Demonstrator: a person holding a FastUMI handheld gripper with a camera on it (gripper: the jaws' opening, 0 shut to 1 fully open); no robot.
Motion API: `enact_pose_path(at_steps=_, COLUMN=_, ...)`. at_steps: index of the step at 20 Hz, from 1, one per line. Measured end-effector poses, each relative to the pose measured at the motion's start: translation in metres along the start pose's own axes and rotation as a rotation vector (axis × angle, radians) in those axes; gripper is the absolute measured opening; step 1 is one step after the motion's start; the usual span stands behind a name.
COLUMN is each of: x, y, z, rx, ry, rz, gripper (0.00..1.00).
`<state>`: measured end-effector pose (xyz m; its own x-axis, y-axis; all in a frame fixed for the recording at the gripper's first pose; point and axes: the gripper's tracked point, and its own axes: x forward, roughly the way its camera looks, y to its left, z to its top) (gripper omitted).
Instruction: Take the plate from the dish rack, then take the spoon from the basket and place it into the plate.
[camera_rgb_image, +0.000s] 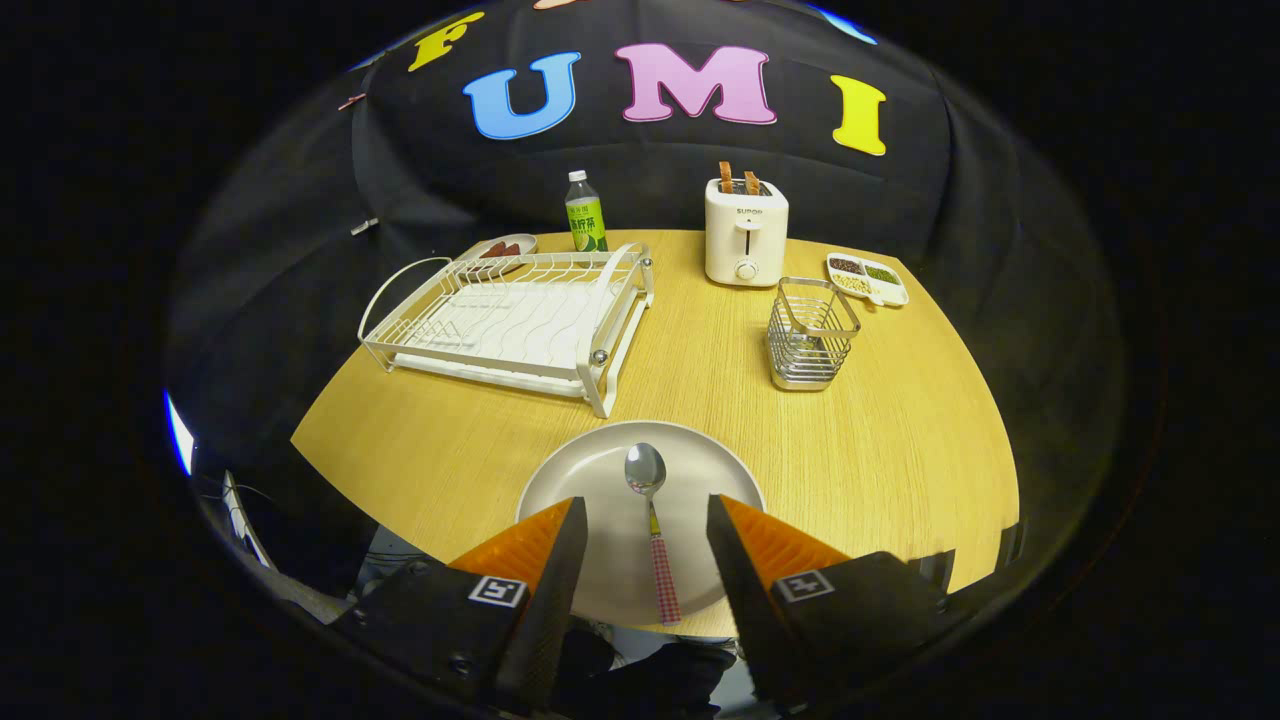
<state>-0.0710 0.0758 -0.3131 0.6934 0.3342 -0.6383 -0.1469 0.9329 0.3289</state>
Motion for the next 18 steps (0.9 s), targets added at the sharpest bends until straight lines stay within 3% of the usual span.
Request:
enact_pose_path(at_steps=2, x=0.000, y=-0.001, z=0.000, rx=-0.003, ry=0.002, rz=-0.002, gripper=0.88)
enact_pose_path(at_steps=6, x=-0.006, y=-0.004, z=0.008, rx=-0.013, ry=-0.026, rz=-0.011, gripper=0.97)
enact_pose_path(at_steps=12, x=-0.022, y=-0.006, z=0.040, rx=-0.033, ry=-0.099, rz=-0.016, gripper=0.99)
enact_pose_path(at_steps=18, x=-0.052, y=-0.014, z=0.114, rx=-0.058, ry=-0.236, rz=-0.042, gripper=0.99)
